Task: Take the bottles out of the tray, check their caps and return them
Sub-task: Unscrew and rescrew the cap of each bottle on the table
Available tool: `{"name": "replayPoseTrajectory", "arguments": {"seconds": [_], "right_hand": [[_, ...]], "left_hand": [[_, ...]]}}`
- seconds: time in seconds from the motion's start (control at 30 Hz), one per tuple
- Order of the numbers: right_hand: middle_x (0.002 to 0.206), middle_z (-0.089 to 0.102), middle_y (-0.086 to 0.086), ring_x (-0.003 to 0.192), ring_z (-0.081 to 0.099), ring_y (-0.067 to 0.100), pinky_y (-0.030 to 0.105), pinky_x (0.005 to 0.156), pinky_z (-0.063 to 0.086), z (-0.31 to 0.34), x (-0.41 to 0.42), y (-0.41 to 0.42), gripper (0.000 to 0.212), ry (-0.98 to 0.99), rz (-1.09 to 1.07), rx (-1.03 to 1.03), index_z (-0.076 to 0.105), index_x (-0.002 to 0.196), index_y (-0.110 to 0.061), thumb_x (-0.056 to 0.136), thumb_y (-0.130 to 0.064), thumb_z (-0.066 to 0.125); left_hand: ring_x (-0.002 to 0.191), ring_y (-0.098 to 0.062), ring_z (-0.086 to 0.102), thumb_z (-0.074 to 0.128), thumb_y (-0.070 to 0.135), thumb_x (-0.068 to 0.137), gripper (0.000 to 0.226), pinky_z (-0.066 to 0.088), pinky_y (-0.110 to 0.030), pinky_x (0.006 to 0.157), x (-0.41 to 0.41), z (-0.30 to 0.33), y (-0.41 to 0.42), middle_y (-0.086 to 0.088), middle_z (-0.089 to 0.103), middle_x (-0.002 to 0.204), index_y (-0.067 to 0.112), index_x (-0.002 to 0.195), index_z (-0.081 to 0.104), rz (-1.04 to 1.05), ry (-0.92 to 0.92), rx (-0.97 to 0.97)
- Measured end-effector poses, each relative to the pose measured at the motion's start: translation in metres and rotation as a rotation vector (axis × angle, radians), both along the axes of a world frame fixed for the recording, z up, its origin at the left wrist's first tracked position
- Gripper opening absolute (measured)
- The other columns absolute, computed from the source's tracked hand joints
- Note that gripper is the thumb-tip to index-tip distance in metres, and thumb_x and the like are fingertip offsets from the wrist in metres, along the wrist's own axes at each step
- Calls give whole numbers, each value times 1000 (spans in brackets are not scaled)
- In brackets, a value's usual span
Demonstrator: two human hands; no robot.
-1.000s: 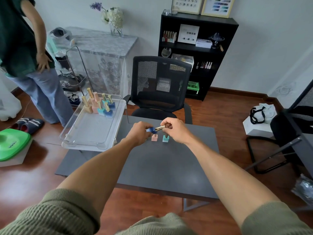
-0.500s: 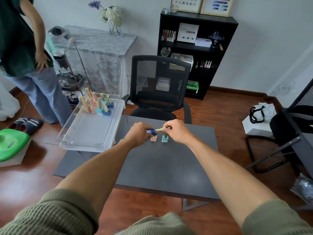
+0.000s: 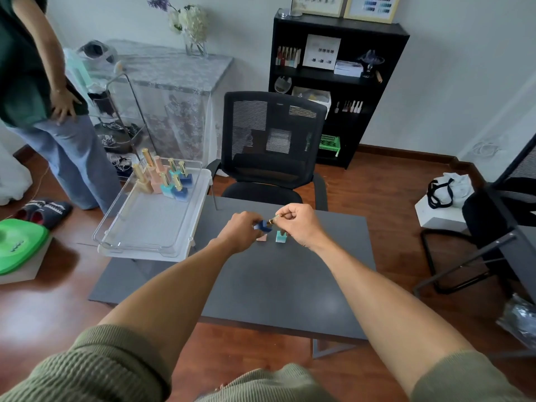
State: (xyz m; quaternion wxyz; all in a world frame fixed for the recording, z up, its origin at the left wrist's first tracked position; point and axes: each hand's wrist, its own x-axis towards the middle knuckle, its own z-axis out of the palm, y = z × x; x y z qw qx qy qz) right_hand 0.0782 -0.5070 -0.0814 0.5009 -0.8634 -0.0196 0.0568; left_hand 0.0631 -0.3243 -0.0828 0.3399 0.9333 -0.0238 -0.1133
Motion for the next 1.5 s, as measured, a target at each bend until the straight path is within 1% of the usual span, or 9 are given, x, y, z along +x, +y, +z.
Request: {"name": "replayPoseTrajectory", "arguments": {"seconds": [0.17, 0.23, 0.43, 0.57, 0.77, 0.93, 1.13, 1.27, 1.5], "right_hand": [[66, 68, -6, 56, 58, 2, 26, 57, 51, -8, 0, -6, 9, -9, -52, -17, 73, 76, -13, 78, -7, 79], [67, 67, -3, 57, 56, 7, 25, 58, 48, -13, 0, -13, 12, 17, -78, -33, 71, 75, -13, 78, -5, 79], [65, 63, -4, 61, 54, 14, 30, 62, 44, -40, -2, -36, 15, 67, -159, -102, 69, 73, -17, 79, -5, 76], [64, 60, -10, 59, 51, 10, 25, 59, 42, -58, -2, -49, 12, 66, -187, -157, 69, 78, -16, 86, -8, 73], [78, 71, 11, 66, 52, 17, 30, 62, 41, -77, 5, -61, 10, 40, -174, -243, 69, 84, -6, 92, -12, 70], [77, 70, 13, 66, 53, 21, 32, 63, 42, -87, 12, -65, 11, 61, -126, -265, 68, 86, -6, 95, -12, 68], [76, 68, 16, 65, 49, 23, 33, 61, 40, -91, 21, -65, 15, 64, -100, -288, 65, 83, -3, 96, -10, 66], [76, 69, 16, 72, 60, 35, 40, 64, 49, -92, 28, -63, 16, 45, -100, -330, 66, 83, -2, 96, -11, 66], [79, 72, 11, 75, 65, 32, 38, 67, 51, -94, 30, -61, 10, 43, -109, -347, 70, 88, -5, 96, -11, 67]], "left_hand": [[93, -25, 64, 68, 33, 93, 27, 56, -39, 79, -11, -18, 0, -2, 67, 115, 24, 118, 66, -1, -13, 172], [94, -27, 63, 64, 41, 90, 29, 55, -41, 79, -18, -30, 2, -3, 63, 117, 23, 114, 63, 23, -12, 262], [123, -32, 55, 59, 55, 90, 71, 46, -46, 100, -36, -70, 0, -8, 53, 137, 19, 148, 40, 107, 43, 346], [127, -31, 49, 55, 59, 90, 67, 40, -43, 105, -45, -89, -4, -9, 50, 135, 14, 139, 44, 132, 66, 402], [156, -28, 2, 44, 64, 95, 89, 12, -43, 125, -59, -118, -7, -13, 5, 167, 7, 157, 15, 127, 131, 445], [156, -26, -13, 34, 68, 95, 97, 0, -44, 126, -66, -138, -11, -11, -10, 169, 6, 161, -2, 129, 179, 460], [156, -24, -14, 30, 70, 96, 98, -2, -43, 127, -72, -149, -16, -8, -15, 169, 7, 161, -9, 158, 219, 411], [156, -25, -15, 25, 71, 96, 97, -3, -43, 127, -72, -150, -15, -9, -17, 169, 8, 160, -11, 147, 224, 425], [156, -25, -16, 24, 71, 96, 97, -3, -43, 127, -73, -151, -14, -9, -17, 169, 8, 160, -11, 139, 233, 432]]}}
